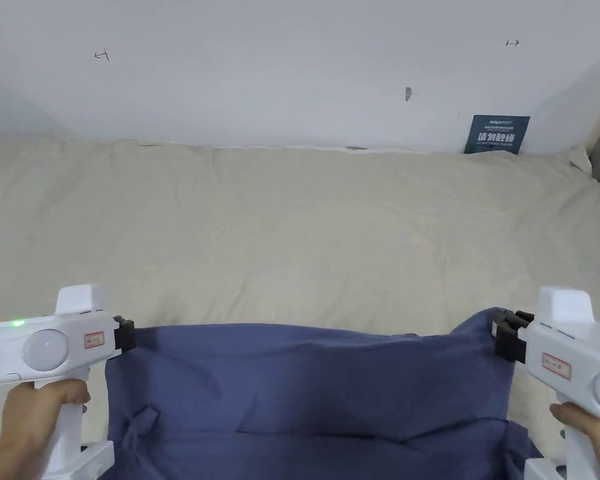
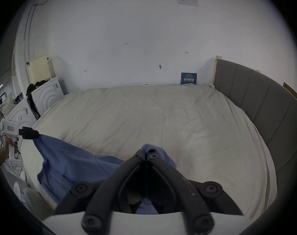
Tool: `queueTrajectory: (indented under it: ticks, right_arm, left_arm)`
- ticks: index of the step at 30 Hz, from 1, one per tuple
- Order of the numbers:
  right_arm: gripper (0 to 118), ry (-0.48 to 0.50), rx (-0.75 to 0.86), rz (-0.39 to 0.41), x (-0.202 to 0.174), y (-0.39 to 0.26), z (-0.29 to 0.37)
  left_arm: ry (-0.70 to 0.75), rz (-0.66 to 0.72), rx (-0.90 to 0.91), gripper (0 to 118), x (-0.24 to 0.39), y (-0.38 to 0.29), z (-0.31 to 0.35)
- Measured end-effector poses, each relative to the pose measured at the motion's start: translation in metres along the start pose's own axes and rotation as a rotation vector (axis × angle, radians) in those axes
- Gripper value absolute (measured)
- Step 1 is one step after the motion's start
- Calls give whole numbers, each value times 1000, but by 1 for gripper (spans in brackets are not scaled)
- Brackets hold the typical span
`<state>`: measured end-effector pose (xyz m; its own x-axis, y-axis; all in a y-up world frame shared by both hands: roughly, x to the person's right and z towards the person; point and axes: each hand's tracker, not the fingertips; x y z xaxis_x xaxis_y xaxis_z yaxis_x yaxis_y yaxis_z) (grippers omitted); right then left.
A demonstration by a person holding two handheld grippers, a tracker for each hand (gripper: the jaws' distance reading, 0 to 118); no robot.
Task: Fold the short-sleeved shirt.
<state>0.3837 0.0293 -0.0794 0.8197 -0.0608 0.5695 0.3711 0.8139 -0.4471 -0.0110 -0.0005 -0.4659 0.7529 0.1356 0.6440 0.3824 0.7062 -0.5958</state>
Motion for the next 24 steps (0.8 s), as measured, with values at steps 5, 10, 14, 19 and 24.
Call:
queueTrajectory:
  ticks: [5, 10, 14, 19, 24]
  right_arm:
    - [4, 11, -22, -31, 10, -56, 37]
    - [4, -12, -125, -98, 2, -118, 51]
    - [4, -65, -209, -144, 16, -168, 37]
    - [4, -113, -294, -182, 16, -203, 18]
    - [8, -129, -294, -203, 13, -199, 21]
  left_arm:
    - [8, 10, -57, 2, -8, -52, 25]
    - [26, 27, -137, 2, -15, -113, 29]
    - [41, 50, -187, 2, -25, -156, 22]
    - [90, 19, -238, 2, -23, -188, 15]
    - [136, -32, -226, 8, -10, -188, 13]
